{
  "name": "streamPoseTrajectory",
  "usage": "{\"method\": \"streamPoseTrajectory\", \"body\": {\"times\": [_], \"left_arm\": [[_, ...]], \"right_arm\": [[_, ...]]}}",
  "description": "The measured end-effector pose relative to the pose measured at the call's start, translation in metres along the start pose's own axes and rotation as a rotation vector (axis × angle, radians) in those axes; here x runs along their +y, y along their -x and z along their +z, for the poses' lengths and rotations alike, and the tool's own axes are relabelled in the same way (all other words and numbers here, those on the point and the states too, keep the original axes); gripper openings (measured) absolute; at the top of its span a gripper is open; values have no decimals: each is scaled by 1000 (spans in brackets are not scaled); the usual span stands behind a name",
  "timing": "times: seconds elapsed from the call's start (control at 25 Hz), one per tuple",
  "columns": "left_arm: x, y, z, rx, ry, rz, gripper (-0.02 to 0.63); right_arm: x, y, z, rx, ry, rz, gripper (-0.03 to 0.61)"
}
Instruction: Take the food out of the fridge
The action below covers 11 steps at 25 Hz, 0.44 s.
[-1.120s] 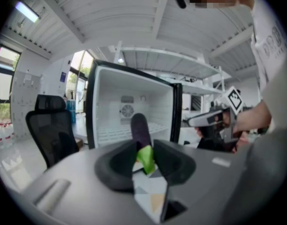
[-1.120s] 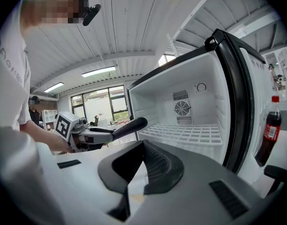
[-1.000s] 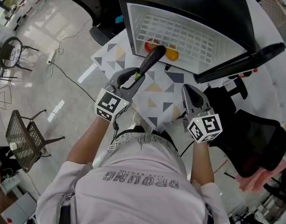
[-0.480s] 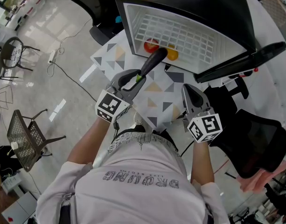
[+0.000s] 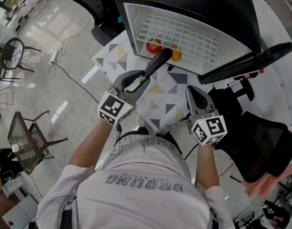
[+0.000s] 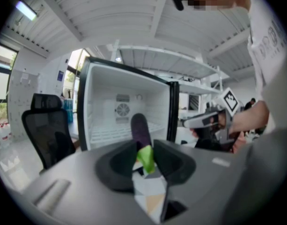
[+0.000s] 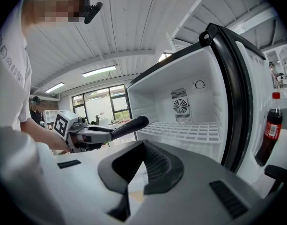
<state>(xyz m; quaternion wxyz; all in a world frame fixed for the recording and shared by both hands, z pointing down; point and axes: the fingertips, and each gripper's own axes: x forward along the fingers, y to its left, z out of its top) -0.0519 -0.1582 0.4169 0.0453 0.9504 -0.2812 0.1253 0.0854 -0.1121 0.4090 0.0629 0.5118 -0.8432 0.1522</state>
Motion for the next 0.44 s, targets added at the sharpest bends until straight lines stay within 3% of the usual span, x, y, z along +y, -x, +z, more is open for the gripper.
{"method": "streamPoseTrajectory", "body": {"times": [0.44], "left_arm": [[-5, -5, -3, 8, 0, -5, 118]], "right_arm": [[-4, -1, -4, 9, -3, 12, 0]]}}
